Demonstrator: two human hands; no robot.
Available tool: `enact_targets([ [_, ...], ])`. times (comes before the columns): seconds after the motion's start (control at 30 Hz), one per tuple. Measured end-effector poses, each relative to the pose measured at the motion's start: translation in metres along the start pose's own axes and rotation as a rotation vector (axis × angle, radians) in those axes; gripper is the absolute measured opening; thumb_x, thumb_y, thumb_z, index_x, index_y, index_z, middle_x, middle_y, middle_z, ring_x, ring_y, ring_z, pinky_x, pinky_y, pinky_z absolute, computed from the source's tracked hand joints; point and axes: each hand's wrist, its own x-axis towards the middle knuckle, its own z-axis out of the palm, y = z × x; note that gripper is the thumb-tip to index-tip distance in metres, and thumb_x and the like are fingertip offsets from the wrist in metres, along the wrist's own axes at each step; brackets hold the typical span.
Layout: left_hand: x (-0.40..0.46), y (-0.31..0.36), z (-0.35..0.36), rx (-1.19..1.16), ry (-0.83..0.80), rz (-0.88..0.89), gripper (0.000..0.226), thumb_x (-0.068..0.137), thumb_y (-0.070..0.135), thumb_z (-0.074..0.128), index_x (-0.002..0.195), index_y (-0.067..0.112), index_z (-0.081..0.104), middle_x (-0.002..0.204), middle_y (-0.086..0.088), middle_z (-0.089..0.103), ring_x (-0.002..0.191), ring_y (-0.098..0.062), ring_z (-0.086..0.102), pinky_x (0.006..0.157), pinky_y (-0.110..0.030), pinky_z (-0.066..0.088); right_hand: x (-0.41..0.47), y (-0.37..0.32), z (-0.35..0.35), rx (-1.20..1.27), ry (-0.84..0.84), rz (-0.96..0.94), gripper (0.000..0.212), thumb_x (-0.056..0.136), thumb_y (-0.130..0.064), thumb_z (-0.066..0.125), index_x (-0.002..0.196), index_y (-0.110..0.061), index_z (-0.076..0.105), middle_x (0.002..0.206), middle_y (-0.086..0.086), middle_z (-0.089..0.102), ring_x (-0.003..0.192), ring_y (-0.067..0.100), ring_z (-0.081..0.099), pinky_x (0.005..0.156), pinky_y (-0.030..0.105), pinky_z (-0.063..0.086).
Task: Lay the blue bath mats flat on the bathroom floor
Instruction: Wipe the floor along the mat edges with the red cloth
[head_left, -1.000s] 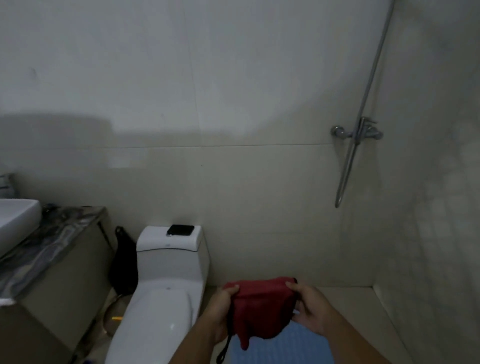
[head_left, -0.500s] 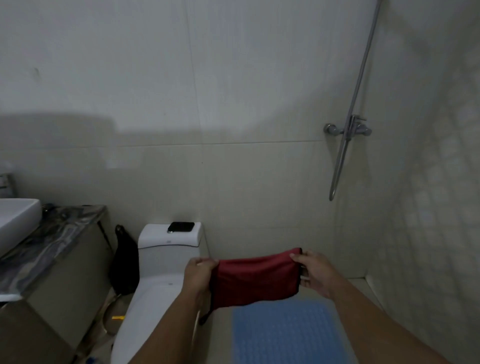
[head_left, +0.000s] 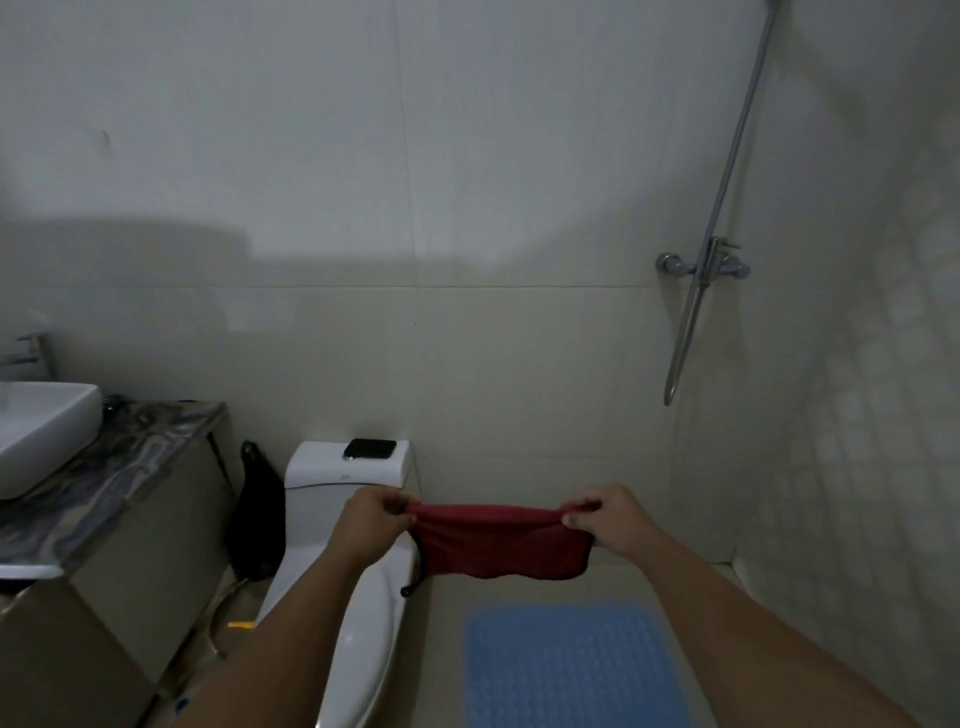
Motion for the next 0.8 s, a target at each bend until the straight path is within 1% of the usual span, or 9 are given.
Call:
enact_targets([
  [0.03, -0.001, -0.004, -0.004, 0.165, -0.02, 0.044, 0.017, 0.091, 0.013, 0.073, 0.104, 0.022, 0.079, 0.099, 0.007, 0.075, 0.092, -0.007, 0.068, 0.09, -0.029, 0.055, -0.002, 0.0, 0.001, -0.032, -0.004, -0.028, 0.007, 0.081, -0.004, 0.081, 0.088, -0.004, 0.077, 0.084, 0.007, 0.075, 0.075, 0.016, 0.068, 0.079, 0.035, 0.059],
  [0.13, -0.007, -0.009, -0.012, 0.634, 0.009, 0.132, 0.017, 0.101, 0.027, 0.058, 0.11, 0.031, 0.071, 0.107, 0.008, 0.066, 0.093, -0.014, 0.064, 0.076, -0.028, 0.05, -0.005, -0.006, 0.004, -0.062, -0.001, -0.061, 0.018, 0.086, -0.015, 0.079, 0.075, -0.001, 0.074, 0.069, 0.002, 0.069, 0.066, 0.011, 0.063, 0.067, 0.026, 0.052],
  [0.23, -0.005, -0.014, -0.018, 0.742, 0.1, 0.116, 0.015, 0.103, 0.024, 0.048, 0.111, 0.03, 0.059, 0.102, 0.004, 0.067, 0.087, -0.018, 0.064, 0.066, -0.031, 0.046, -0.006, -0.017, 0.011, 0.023, -0.01, -0.066, 0.025, 0.091, -0.018, 0.074, 0.071, -0.005, 0.065, 0.069, 0.005, 0.065, 0.068, 0.014, 0.061, 0.068, 0.025, 0.052],
  [0.3, -0.002, -0.013, -0.022, 0.543, 0.132, 0.006, 0.012, 0.1, 0.019, 0.05, 0.104, 0.026, 0.06, 0.091, 0.0, 0.071, 0.079, -0.02, 0.067, 0.067, -0.034, 0.053, -0.007, -0.028, 0.017, 0.06, -0.021, -0.06, 0.024, 0.095, -0.018, 0.069, 0.074, -0.008, 0.062, 0.072, 0.007, 0.064, 0.068, 0.015, 0.06, 0.066, 0.031, 0.055],
  [0.4, 0.001, -0.002, -0.029, -0.086, 0.177, -0.224, 0.013, 0.095, 0.008, 0.052, 0.093, 0.016, 0.063, 0.074, -0.009, 0.074, 0.067, -0.025, 0.074, 0.072, -0.046, 0.063, -0.011, -0.047, 0.022, 0.191, -0.078, 0.01, 0.019, 0.096, -0.022, 0.066, 0.095, -0.003, 0.072, 0.091, 0.014, 0.073, 0.082, 0.021, 0.068, 0.073, 0.038, 0.06],
  [0.53, 0.0, 0.005, -0.04, -0.486, 0.414, -0.295, 0.016, 0.096, 0.01, 0.051, 0.1, 0.007, 0.065, 0.087, -0.015, 0.074, 0.076, -0.027, 0.076, 0.073, -0.049, 0.065, -0.017, -0.071, 0.02, 0.343, -0.302, 0.096, 0.025, 0.084, -0.012, 0.077, 0.107, -0.004, 0.074, 0.105, 0.013, 0.076, 0.101, 0.025, 0.073, 0.091, 0.043, 0.059],
  [0.63, 0.005, 0.013, -0.05, -0.775, 0.489, -0.274, 0.02, 0.096, 0.021, 0.059, 0.102, 0.004, 0.067, 0.095, -0.017, 0.074, 0.086, -0.027, 0.075, 0.078, -0.049, 0.064, -0.022, -0.095, 0.023, 0.31, -0.39, 0.035, 0.015, 0.085, -0.004, 0.07, 0.098, -0.009, 0.076, 0.101, 0.009, 0.075, 0.104, 0.026, 0.07, 0.095, 0.044, 0.055],
  [0.73, 0.01, 0.034, -0.054, -0.8, 0.373, -0.215, 0.025, 0.089, 0.013, 0.07, 0.113, 0.011, 0.062, 0.103, -0.016, 0.07, 0.091, -0.031, 0.072, 0.076, -0.049, 0.061, -0.028, -0.125, 0.029, 0.259, -0.43, -0.067, 0.03, 0.086, 0.002, 0.056, 0.083, -0.02, 0.075, 0.089, -0.002, 0.072, 0.087, 0.014, 0.065, 0.078, 0.033, 0.053],
  [0.8, 0.009, 0.055, -0.055, -0.706, 0.237, -0.164, 0.028, 0.086, 0.007, 0.076, 0.11, 0.011, 0.063, 0.099, -0.013, 0.071, 0.089, -0.03, 0.071, 0.074, -0.047, 0.06, -0.03, -0.142, 0.034, 0.233, -0.435, -0.152, 0.034, 0.088, 0.004, 0.054, 0.09, -0.021, 0.077, 0.089, -0.003, 0.072, 0.082, 0.011, 0.065, 0.075, 0.029, 0.052],
])
